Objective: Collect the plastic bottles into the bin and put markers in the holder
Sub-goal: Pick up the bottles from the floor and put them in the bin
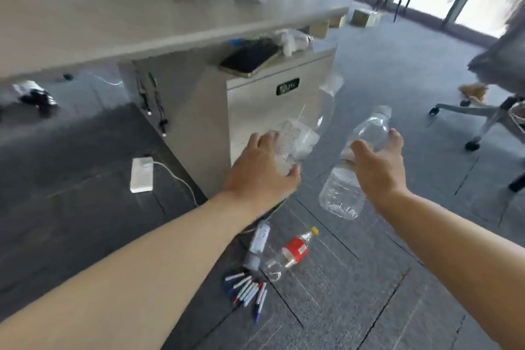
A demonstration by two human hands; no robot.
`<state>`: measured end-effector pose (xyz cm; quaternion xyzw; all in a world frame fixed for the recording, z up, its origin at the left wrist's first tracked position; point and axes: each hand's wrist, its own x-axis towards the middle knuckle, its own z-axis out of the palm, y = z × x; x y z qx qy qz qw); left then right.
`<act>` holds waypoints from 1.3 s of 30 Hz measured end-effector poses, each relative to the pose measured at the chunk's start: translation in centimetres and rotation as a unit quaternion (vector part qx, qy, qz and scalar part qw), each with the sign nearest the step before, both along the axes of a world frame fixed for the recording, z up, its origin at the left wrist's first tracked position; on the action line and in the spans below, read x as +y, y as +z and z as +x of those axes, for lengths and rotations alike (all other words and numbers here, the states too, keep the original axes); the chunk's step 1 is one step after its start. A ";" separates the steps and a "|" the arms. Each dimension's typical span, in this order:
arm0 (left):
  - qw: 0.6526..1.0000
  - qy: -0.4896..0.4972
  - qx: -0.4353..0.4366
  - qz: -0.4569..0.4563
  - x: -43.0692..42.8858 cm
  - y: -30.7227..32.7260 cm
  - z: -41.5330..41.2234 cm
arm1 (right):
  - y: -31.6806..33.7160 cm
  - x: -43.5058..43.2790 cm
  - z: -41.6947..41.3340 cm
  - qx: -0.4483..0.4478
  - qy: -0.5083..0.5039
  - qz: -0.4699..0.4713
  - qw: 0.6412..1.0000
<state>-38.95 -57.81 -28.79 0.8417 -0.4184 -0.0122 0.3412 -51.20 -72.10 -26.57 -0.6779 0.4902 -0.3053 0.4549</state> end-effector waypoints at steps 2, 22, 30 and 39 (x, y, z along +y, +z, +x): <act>0.998 0.015 -0.028 -0.047 4.1 5.4 0.1 | 4.2 3.1 0.6 -0.029 0.015 -0.024 0.999; 0.854 0.440 -0.155 -0.231 66.7 35.8 7.7 | 32.2 53.1 23.1 -0.169 0.389 -0.059 0.904; 0.803 0.512 -0.178 -0.248 80.3 38.0 8.5 | 35.0 67.8 30.2 -0.202 0.459 -0.062 0.863; 0.792 0.534 -0.195 -0.223 83.4 42.4 12.1 | 40.3 70.9 35.1 -0.264 0.478 -0.058 0.836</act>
